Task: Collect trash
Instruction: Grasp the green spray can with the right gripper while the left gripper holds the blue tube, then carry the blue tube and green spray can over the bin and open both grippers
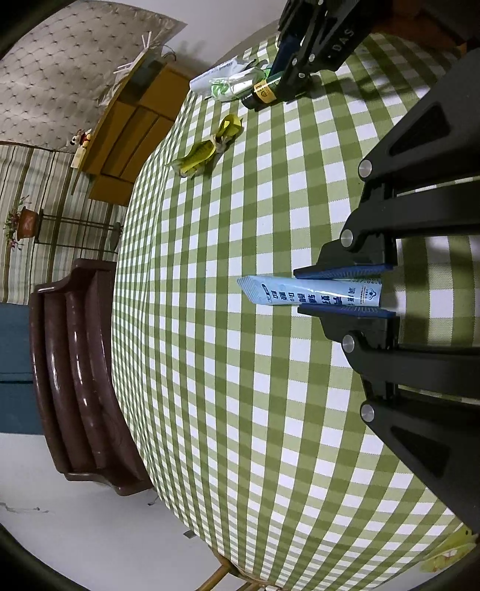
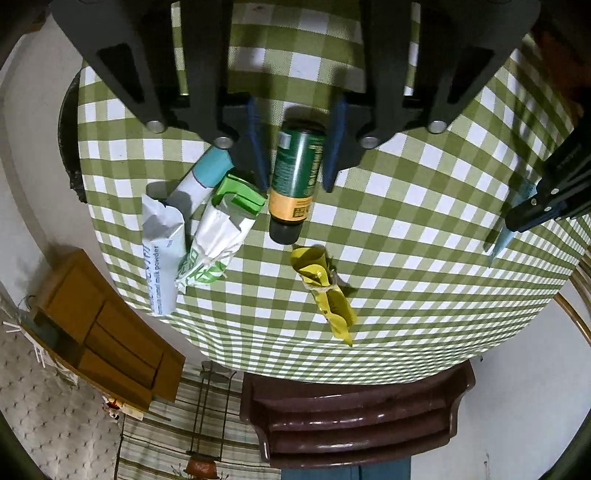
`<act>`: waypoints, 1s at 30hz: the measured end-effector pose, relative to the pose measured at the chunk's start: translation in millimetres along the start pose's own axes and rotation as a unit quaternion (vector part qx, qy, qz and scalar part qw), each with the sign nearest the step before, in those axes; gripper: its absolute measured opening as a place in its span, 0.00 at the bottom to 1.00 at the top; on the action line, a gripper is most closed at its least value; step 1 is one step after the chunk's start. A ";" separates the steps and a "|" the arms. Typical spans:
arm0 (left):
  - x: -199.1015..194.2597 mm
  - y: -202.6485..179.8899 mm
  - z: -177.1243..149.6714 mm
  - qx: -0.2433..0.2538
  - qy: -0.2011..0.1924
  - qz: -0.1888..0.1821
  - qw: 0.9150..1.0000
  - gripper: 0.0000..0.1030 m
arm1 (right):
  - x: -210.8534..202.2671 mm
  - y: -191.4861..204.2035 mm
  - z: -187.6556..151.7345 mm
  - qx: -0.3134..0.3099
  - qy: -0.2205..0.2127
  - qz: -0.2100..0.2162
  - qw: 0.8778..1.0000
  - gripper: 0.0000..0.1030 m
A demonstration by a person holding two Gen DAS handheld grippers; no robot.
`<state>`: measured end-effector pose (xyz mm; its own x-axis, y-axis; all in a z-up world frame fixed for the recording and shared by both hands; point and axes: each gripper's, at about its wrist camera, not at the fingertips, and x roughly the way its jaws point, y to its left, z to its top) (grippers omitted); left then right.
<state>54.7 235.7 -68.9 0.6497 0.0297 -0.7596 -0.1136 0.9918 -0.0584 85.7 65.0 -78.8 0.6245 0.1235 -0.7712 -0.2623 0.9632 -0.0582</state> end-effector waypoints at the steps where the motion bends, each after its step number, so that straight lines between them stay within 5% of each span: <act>1: 0.5 -1.5 0.2 0.000 0.000 -0.001 1.000 0.14 | 0.1 0.0 0.4 0.000 -0.001 0.000 1.000 0.23; 15: -3.2 -9.7 -2.2 0.002 -0.005 -0.012 1.000 0.14 | -27.3 -9.6 -3.3 0.006 -0.038 0.006 0.999 0.23; 30: -25.4 -102.6 9.8 0.048 -0.038 -0.089 0.994 0.14 | -78.2 -98.6 -21.3 0.065 -0.090 -0.052 0.992 0.23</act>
<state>57.2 134.4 -37.3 0.7087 -0.1410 -0.6913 0.0783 0.9895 -0.1216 47.0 -44.7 -26.2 0.7678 0.0521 -0.6386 -0.1001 0.9942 -0.0392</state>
